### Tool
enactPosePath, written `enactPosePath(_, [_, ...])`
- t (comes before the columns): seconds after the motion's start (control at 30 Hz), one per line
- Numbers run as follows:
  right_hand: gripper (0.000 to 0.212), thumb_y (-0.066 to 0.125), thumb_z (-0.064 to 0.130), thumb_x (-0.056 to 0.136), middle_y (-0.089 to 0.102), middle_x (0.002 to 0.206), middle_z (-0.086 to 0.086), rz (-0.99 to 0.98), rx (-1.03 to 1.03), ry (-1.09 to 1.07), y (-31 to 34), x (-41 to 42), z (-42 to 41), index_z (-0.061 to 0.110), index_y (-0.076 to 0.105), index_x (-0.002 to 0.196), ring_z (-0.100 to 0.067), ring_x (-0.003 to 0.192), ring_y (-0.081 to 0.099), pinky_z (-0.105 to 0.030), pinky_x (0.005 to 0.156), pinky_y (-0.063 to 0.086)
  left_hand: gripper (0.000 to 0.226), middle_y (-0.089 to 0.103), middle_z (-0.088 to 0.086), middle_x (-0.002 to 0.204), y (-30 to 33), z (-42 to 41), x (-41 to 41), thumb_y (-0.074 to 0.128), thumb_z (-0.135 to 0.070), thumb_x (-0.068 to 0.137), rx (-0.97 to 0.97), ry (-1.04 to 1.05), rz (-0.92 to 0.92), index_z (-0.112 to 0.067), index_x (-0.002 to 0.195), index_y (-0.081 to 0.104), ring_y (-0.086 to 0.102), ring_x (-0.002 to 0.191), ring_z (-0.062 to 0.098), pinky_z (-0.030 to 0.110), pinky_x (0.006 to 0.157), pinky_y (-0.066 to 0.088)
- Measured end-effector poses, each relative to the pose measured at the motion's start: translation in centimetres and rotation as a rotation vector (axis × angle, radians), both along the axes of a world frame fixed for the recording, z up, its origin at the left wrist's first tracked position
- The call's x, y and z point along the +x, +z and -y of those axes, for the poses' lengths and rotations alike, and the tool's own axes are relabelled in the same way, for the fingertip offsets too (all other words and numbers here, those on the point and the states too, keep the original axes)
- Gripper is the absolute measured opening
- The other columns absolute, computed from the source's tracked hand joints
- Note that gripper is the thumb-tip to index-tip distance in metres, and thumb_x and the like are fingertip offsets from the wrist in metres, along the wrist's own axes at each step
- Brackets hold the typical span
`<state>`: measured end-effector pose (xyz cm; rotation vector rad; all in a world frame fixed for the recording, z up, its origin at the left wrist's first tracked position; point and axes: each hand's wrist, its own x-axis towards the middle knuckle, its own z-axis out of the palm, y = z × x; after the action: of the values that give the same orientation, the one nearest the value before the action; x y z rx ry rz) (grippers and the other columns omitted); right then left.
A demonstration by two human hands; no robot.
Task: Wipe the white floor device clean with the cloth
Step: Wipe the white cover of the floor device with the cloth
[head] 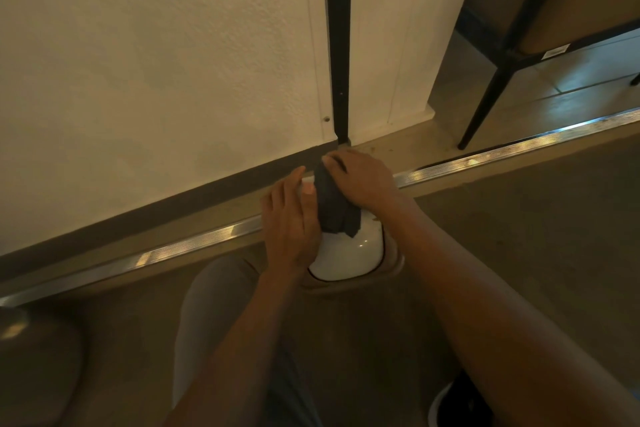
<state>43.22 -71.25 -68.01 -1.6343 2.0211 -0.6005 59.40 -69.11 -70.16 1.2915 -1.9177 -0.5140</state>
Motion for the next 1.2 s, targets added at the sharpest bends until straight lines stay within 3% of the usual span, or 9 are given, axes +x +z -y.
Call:
enactPosePath(0.1, [0.04, 0.038, 0.044, 0.104, 0.062, 0.129, -0.001, 0.067, -0.107, 0.124, -0.6, -1.4, -0.9, 0.023, 0.058, 0.133, -0.018, 0.117, 0.057, -0.03, 0.099, 0.041, 0.053, 0.059, 0.004, 0.117, -0.1, 1.4, 0.0, 0.018, -0.043, 0.107, 0.011, 0.0, 0.081, -0.015, 0.126, 0.059, 0.053, 0.107, 0.02, 0.023, 0.097, 0.031])
enactPosePath(0.23, [0.038, 0.041, 0.039, 0.105, 0.061, 0.131, 0.0, 0.088, -0.172, 0.256, -0.6, -2.8, -1.7, 0.026, 0.054, 0.138, -0.014, 0.119, 0.055, -0.024, 0.099, 0.037, 0.071, 0.063, 0.006, 0.12, -1.0, 2.0, 0.3, 0.007, -0.053, 0.104, 0.072, -0.015, 0.162, -0.012, 0.126, 0.061, 0.055, 0.114, 0.023, 0.03, 0.104, 0.036])
enactPosePath(0.4, [0.044, 0.033, 0.036, 0.104, 0.049, 0.146, -0.003, -0.299, -0.284, 0.101, -2.0, -0.3, -5.6, 0.022, 0.045, 0.144, -0.021, 0.137, 0.041, -0.054, 0.117, 0.023, 0.049, 0.066, 0.013, 0.114, 0.1, 1.2, -0.5, 0.027, -0.036, 0.106, 0.159, 0.035, 0.114, -0.007, 0.119, 0.063, 0.061, 0.106, 0.027, 0.036, 0.099, 0.044])
enactPosePath(0.47, [0.048, 0.027, 0.037, 0.104, 0.04, 0.153, -0.006, -0.344, -0.26, -0.014, -2.5, 1.9, -6.9, 0.019, 0.039, 0.147, -0.025, 0.145, 0.031, -0.058, 0.118, 0.018, 0.034, 0.066, 0.019, 0.116, 0.0, 0.9, -0.5, 0.041, -0.023, 0.106, 0.186, 0.035, 0.118, -0.001, 0.121, 0.062, 0.061, 0.108, 0.033, 0.033, 0.099, 0.039])
enactPosePath(0.57, [0.053, 0.022, 0.041, 0.103, 0.034, 0.155, -0.009, -0.373, -0.253, -0.048, -2.9, 3.4, -7.4, 0.016, 0.033, 0.149, -0.027, 0.147, 0.027, -0.059, 0.118, 0.017, 0.039, 0.065, 0.021, 0.12, -0.1, 0.9, -0.1, 0.039, -0.025, 0.105, 0.199, 0.018, 0.132, 0.001, 0.124, 0.061, 0.06, 0.112, 0.033, 0.033, 0.101, 0.038])
enactPosePath(0.73, [0.042, 0.035, 0.038, 0.101, 0.062, 0.122, -0.009, -0.206, -0.166, -0.084, -1.1, 0.5, -3.6, 0.015, 0.056, 0.128, -0.026, 0.112, 0.058, -0.048, 0.102, 0.043, 0.05, 0.065, 0.013, 0.121, -0.8, 1.6, -0.1, 0.026, -0.036, 0.104, 0.104, -0.017, 0.185, -0.009, 0.125, 0.062, 0.057, 0.113, 0.027, 0.039, 0.104, 0.044])
enactPosePath(0.9, [0.034, 0.037, 0.042, 0.1, 0.065, 0.096, -0.007, -0.055, 0.098, -0.094, 0.6, -0.5, 0.0, 0.018, 0.062, 0.098, -0.024, 0.089, 0.061, -0.04, 0.084, 0.051, 0.045, 0.064, 0.007, 0.119, -0.8, 1.7, -0.3, 0.027, -0.033, 0.103, 0.115, 0.037, 0.17, -0.013, 0.12, 0.063, 0.057, 0.11, 0.025, 0.037, 0.099, 0.043])
enactPosePath(1.07, [0.046, 0.043, 0.035, 0.101, 0.053, 0.14, -0.011, -0.17, -0.355, -0.033, -2.4, 0.6, -6.2, 0.011, 0.049, 0.14, -0.024, 0.13, 0.048, -0.031, 0.111, 0.032, 0.045, 0.063, 0.005, 0.12, -0.9, 1.4, -0.5, 0.025, -0.036, 0.104, 0.134, 0.062, 0.186, -0.016, 0.122, 0.061, 0.056, 0.111, 0.022, 0.032, 0.096, 0.043])
enactPosePath(1.2, [0.054, 0.041, 0.03, 0.101, 0.034, 0.157, -0.014, -0.255, -0.453, -0.127, -5.2, 2.5, -10.5, 0.007, 0.036, 0.15, -0.03, 0.148, 0.025, -0.053, 0.119, 0.023, 0.044, 0.06, 0.004, 0.128, -0.8, 1.4, -0.3, 0.026, -0.037, 0.105, 0.163, 0.053, 0.202, -0.018, 0.128, 0.059, 0.054, 0.116, 0.023, 0.035, 0.097, 0.043])
